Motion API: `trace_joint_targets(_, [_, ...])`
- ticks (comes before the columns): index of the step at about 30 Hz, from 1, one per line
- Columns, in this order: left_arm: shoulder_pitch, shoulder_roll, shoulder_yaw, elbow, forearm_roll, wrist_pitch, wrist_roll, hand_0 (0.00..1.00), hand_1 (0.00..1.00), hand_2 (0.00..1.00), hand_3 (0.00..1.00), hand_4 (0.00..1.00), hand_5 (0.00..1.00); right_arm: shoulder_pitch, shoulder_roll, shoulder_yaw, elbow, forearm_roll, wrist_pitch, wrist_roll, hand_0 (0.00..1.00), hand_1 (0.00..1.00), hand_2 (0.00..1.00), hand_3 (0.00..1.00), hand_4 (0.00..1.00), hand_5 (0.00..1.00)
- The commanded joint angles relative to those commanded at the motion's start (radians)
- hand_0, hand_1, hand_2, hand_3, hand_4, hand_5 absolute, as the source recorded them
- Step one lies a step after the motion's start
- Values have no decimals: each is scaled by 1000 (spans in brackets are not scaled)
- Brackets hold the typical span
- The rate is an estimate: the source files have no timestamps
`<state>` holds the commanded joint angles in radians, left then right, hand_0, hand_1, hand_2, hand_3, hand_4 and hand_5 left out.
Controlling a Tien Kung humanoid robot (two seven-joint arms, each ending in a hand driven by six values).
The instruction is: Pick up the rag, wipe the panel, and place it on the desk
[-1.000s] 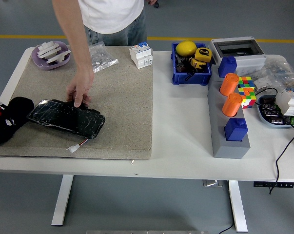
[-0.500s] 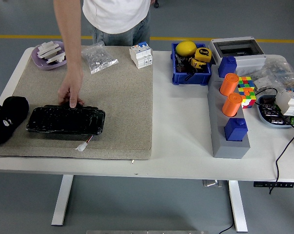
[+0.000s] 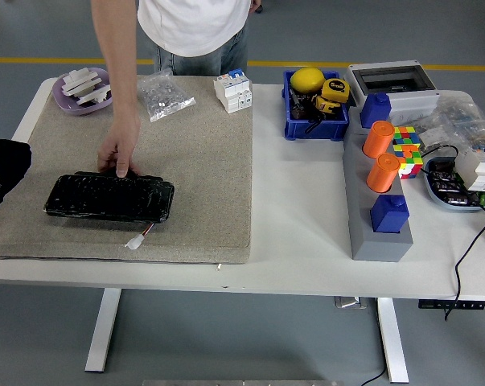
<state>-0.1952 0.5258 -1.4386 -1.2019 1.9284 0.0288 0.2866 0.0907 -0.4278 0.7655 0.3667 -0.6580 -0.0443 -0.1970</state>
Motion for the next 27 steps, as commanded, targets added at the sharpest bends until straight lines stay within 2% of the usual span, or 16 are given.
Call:
trace_joint_targets(3, [20, -9, 13, -52, -5, 0, 13, 251, 181, 559, 548, 382, 2, -2, 0, 1, -2, 2, 1, 0, 762, 614, 625, 610, 998, 629])
trace_joint_targets(9, [14, -47, 51, -49, -18, 5, 12, 247, 180, 559, 543, 379, 2, 3, 0, 3, -2, 0, -2, 2, 762, 614, 625, 610, 998, 632])
trace_joint_targets(27, [37, -90, 130, -134, -20, 19, 30, 243, 177, 555, 541, 366, 2, 2, -3, 1, -5, 2, -1, 1, 760, 614, 625, 611, 998, 632])
